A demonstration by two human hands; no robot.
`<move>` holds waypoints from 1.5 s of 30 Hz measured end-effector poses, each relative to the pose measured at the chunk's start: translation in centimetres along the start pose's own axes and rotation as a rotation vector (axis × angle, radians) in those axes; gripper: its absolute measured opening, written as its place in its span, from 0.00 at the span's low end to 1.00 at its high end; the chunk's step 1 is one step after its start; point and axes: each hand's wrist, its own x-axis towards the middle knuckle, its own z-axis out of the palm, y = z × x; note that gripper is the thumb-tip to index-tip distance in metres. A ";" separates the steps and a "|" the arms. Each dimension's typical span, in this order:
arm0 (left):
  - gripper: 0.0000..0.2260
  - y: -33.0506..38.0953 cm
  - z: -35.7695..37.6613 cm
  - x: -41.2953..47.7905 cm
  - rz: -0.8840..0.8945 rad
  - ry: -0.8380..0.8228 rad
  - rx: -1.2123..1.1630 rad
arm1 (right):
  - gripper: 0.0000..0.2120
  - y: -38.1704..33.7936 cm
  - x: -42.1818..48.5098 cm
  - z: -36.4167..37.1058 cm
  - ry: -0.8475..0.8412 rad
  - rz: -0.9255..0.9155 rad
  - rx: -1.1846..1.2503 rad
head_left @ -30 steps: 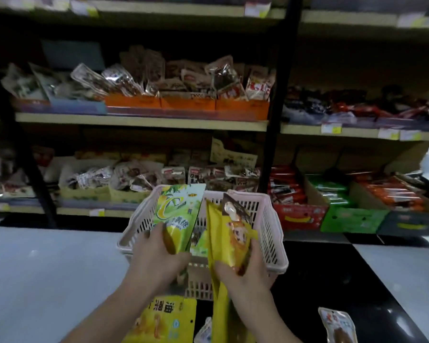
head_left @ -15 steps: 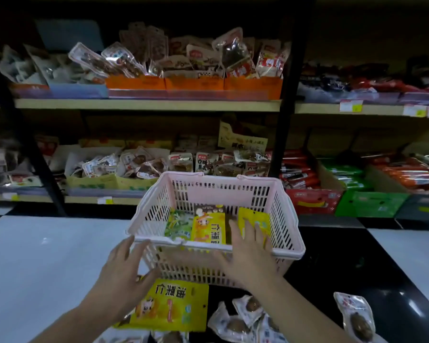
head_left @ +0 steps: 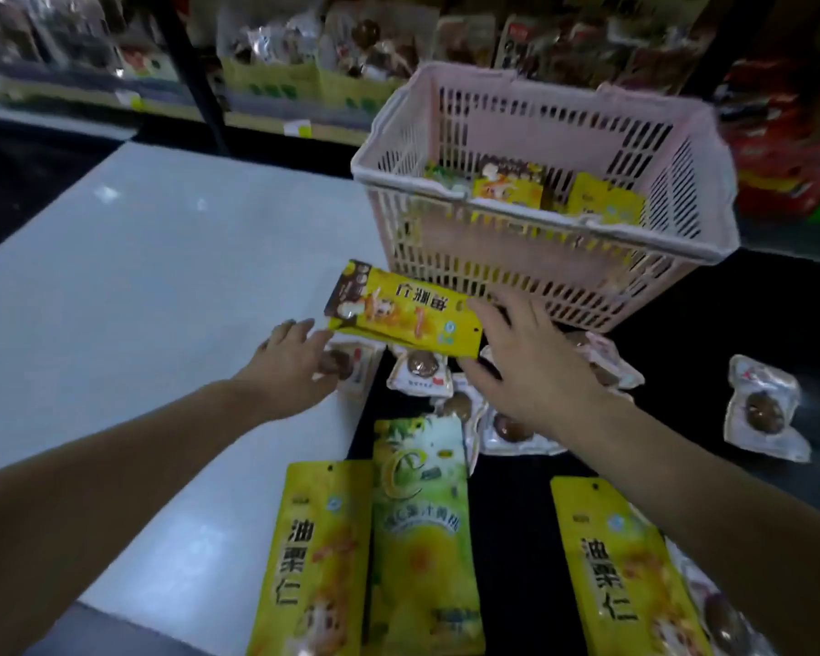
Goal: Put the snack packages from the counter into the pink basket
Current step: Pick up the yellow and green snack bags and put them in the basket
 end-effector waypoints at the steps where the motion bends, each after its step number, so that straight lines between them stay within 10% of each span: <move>1: 0.37 0.1 0.2 0.2 0.005 -0.006 -0.021 | 0.33 -1.3 -1.0 1.4 -0.087 -0.069 0.018; 5: 0.38 -0.1 -0.3 2.6 0.034 0.047 -0.091 | 0.37 -7.2 -5.8 7.1 -0.433 -0.360 0.017; 11: 0.32 0.7 0.9 6.3 0.104 0.079 0.034 | 0.47 -10.2 -9.2 13.2 -0.614 -0.027 0.055; 18: 0.44 3.6 0.3 13.6 0.309 -0.054 0.279 | 0.52 -9.3 -10.5 15.6 -0.490 -0.228 -0.066; 27: 0.53 2.7 2.1 14.7 0.191 -0.272 0.392 | 0.62 -7.3 -12.6 15.6 -0.462 0.041 -0.049; 45: 0.45 1.4 0.6 3.9 0.219 0.000 0.142 | 0.52 -7.8 -11.1 9.3 -0.524 0.212 0.218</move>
